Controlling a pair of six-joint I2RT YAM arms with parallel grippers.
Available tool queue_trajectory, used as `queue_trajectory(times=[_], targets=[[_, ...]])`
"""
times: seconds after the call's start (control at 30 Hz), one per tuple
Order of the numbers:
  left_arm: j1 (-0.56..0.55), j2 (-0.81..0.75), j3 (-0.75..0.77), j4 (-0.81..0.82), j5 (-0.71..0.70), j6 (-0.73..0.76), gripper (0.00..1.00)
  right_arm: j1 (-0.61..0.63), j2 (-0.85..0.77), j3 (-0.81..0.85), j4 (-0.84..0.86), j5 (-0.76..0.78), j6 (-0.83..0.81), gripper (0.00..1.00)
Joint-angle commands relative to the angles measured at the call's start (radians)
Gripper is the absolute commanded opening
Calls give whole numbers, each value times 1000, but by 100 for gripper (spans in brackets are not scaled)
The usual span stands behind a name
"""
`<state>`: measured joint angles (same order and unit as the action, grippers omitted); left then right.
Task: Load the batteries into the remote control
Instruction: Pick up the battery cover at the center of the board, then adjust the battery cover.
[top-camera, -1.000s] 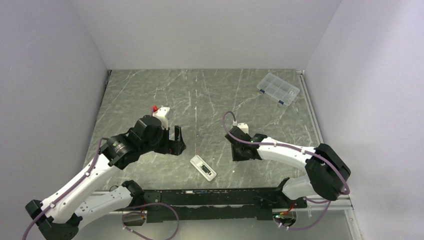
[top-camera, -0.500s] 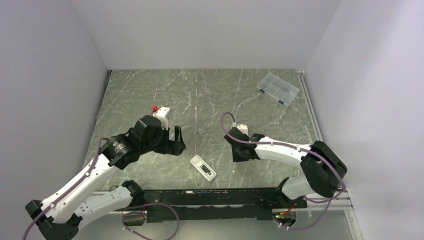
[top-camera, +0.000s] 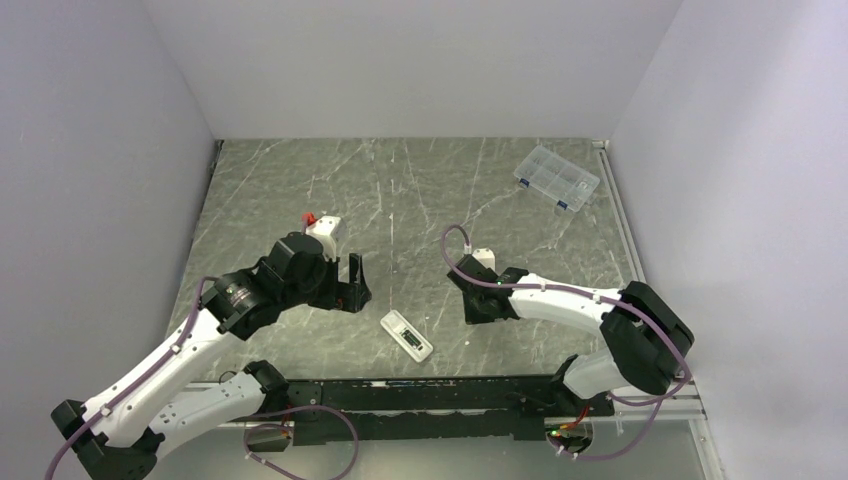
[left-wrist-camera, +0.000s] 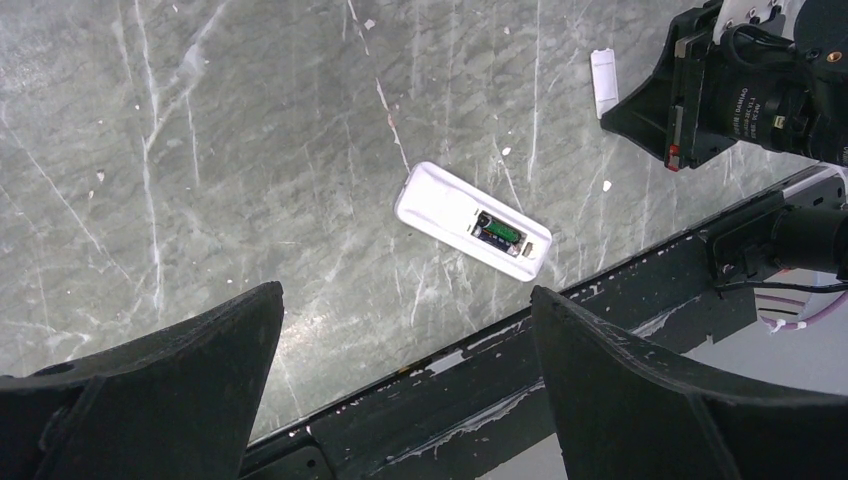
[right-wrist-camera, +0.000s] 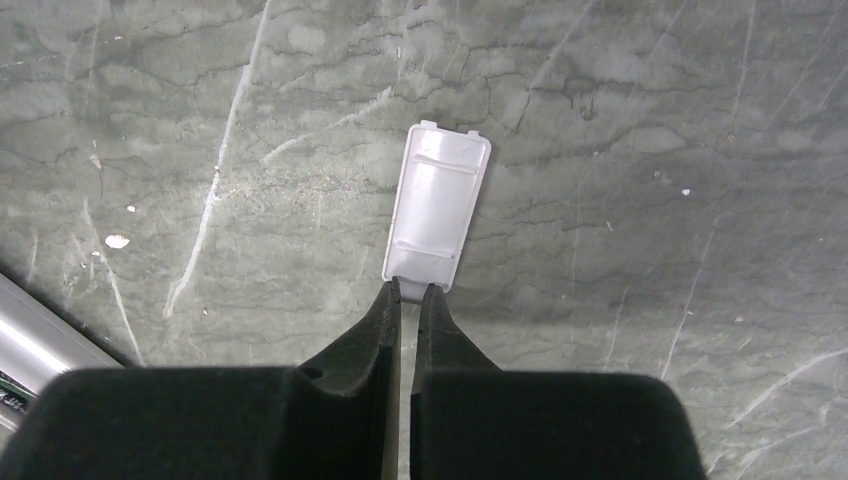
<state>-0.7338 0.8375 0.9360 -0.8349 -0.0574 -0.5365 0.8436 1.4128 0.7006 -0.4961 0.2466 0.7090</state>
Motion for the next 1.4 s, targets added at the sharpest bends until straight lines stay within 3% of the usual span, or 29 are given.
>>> queue_trajectory(times=[0.0,0.3,0.57,1.0,1.37], targets=[[-2,-8,-5,36,25,4,99,11,-20,28,-11,8,8,0],[-2,24,7,50,104,34,99,36,-115,46,-31,-37,-35,0],[-2,35,20,78,228,90,99,40,-285,15,21,-178,-119,0],[-2,30,-13,247,497,33,99,39,-512,-49,187,-513,-179,0],[-2,14,-60,423,747,-17,99,39,-591,-63,322,-787,-181,0]])
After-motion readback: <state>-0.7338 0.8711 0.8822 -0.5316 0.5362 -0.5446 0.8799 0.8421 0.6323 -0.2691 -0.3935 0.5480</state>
